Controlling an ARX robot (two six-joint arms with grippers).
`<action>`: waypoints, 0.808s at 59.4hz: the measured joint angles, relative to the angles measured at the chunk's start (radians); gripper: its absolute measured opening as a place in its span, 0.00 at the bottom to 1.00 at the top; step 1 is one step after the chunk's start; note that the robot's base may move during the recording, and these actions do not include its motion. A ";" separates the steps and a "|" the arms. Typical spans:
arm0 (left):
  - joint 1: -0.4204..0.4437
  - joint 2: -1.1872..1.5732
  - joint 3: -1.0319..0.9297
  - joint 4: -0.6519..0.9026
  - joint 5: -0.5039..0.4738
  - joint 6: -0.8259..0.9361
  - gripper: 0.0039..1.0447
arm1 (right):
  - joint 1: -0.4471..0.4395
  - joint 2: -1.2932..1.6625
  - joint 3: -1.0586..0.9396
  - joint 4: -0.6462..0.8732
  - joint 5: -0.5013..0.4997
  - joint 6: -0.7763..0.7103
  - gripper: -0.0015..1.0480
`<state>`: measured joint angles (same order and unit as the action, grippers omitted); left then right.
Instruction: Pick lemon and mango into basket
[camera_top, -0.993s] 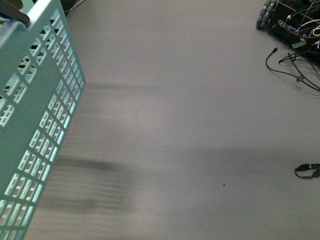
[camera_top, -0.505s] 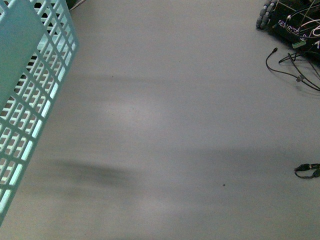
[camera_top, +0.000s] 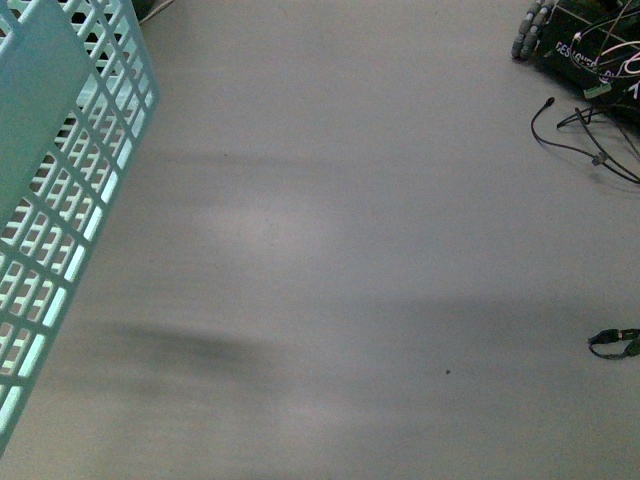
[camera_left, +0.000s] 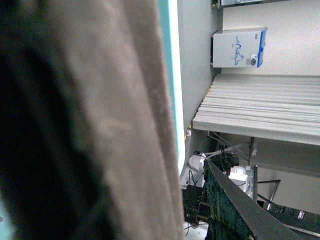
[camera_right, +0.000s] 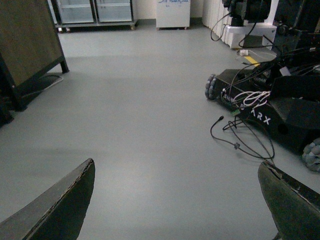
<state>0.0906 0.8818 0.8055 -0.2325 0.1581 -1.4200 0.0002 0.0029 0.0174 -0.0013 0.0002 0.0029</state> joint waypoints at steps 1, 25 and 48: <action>0.000 0.001 0.000 0.000 0.000 0.000 0.27 | 0.000 0.000 0.000 0.000 0.000 0.000 0.92; 0.000 0.002 0.000 0.000 0.000 0.001 0.27 | 0.000 0.000 0.000 0.000 0.000 0.000 0.92; 0.000 0.002 0.000 0.000 0.000 0.000 0.27 | 0.000 0.000 0.000 0.000 0.000 0.000 0.92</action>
<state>0.0906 0.8837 0.8055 -0.2325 0.1581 -1.4197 0.0002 0.0029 0.0174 -0.0013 -0.0002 0.0029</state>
